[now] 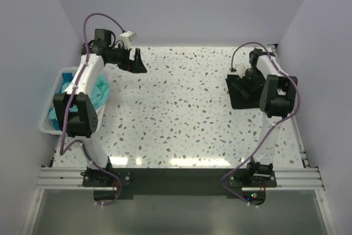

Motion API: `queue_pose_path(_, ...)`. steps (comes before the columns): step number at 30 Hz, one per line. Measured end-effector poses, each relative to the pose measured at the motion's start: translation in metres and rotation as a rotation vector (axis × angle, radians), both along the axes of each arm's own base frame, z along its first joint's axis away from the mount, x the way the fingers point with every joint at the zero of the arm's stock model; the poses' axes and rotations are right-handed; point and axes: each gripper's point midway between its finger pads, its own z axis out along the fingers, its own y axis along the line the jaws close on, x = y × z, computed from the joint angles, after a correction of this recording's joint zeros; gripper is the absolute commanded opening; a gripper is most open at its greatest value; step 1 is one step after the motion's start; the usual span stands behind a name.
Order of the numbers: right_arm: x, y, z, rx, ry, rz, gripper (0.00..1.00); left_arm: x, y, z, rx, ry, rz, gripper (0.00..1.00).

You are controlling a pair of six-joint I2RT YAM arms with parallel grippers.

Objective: Fold and stack the t-shirts
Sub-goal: Neatly place the folded tshirt to the corner

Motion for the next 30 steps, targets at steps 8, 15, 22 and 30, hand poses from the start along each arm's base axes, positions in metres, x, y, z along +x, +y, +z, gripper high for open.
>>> queue_pose_path(8,0.038,0.000,0.038,0.012,-0.091,-0.069,0.99,0.003,-0.002,0.008,-0.013,-0.018,-0.009,1.00)
queue_pose_path(15,0.013,0.006,0.113,0.019,-0.232,-0.260,0.99,0.002,-0.001,0.010,-0.001,-0.020,-0.007,1.00)
queue_pose_path(22,-0.099,0.017,0.078,-0.017,-0.115,-0.498,0.99,-0.002,0.003,0.015,0.025,-0.035,-0.004,1.00)
queue_pose_path(30,-0.109,0.009,0.010,-0.093,-0.067,-0.595,0.99,-0.003,0.004,0.019,0.031,-0.043,0.000,1.00)
